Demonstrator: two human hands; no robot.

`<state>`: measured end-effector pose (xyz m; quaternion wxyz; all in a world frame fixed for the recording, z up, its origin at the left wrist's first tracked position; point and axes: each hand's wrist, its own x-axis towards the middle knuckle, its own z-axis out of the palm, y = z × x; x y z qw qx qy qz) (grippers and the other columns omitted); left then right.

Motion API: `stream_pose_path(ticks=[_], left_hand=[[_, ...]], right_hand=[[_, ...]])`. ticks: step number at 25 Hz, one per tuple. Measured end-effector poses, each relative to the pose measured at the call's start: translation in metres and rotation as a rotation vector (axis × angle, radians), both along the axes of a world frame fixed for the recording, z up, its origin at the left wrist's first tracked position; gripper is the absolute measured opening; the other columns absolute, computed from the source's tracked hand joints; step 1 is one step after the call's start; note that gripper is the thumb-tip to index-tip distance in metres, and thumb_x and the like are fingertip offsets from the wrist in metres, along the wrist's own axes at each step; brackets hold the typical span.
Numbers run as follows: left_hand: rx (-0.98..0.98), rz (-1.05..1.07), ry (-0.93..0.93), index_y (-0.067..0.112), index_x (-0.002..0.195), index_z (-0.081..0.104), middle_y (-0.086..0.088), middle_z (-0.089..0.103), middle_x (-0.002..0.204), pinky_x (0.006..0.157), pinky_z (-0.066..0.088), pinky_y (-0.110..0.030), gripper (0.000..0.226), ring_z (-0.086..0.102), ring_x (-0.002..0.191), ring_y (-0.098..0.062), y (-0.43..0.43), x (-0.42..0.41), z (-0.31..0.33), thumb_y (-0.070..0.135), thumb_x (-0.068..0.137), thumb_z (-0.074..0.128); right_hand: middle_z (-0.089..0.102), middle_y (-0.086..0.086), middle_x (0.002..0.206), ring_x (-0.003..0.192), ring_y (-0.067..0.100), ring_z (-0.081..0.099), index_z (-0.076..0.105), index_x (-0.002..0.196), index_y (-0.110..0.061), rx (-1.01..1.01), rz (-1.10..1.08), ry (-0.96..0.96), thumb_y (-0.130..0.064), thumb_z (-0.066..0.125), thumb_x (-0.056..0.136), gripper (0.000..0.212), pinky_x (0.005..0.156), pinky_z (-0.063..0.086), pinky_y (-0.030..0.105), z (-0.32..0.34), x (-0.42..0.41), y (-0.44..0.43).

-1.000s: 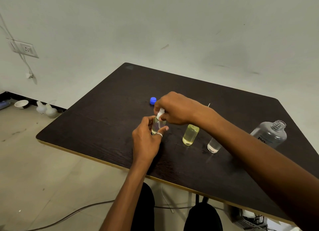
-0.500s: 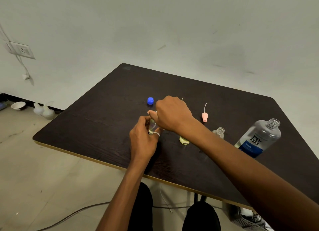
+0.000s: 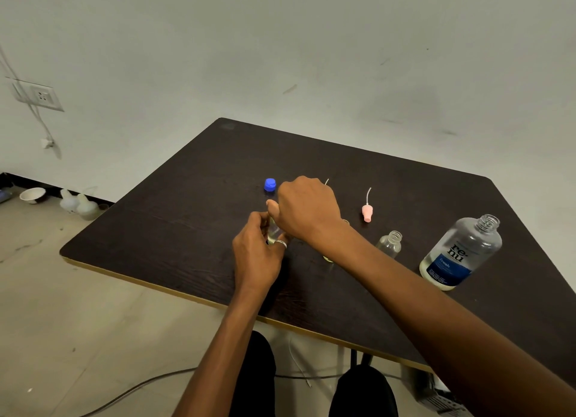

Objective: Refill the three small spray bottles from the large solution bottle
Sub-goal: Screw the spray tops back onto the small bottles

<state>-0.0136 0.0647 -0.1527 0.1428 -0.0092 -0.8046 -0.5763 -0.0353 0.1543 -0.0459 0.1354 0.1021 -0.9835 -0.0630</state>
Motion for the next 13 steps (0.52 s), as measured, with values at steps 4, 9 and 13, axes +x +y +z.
stream_pose_path(ticks=[4,9,13], left_hand=[[0.010,0.018,-0.010,0.022,0.110,0.059,0.011,0.065,0.099,0.074,0.045,-0.012,0.038,0.063,0.089,-0.003,0.001,0.000,-0.001,0.015,0.080,0.081],[0.025,0.017,-0.007,0.028,0.111,0.056,0.020,0.061,0.097,0.067,0.042,-0.003,0.042,0.060,0.089,0.007,0.003,0.005,0.005,0.030,0.079,0.083],[0.029,0.029,-0.003,0.024,0.120,0.059,0.010,0.066,0.111,0.076,0.043,-0.009,0.053,0.063,0.099,-0.005,0.003,0.003,0.000,0.037,0.076,0.085]], right_hand=[[0.050,0.003,0.073,0.066,0.019,0.049,0.049,0.076,-0.013,0.008,0.010,-0.028,-0.054,0.043,0.097,0.046,0.059,0.038,0.033,0.003,0.004,0.001],[0.045,0.000,0.053,0.047,0.014,0.045,0.039,0.054,-0.015,-0.081,-0.026,0.022,-0.073,0.030,0.091,0.069,0.048,0.032,0.026,0.027,0.016,0.015],[0.049,0.000,0.050,0.046,0.015,0.049,0.046,0.050,-0.014,-0.168,-0.056,0.084,-0.076,0.024,0.090,0.076,0.048,0.037,0.025,0.047,0.022,0.036]])
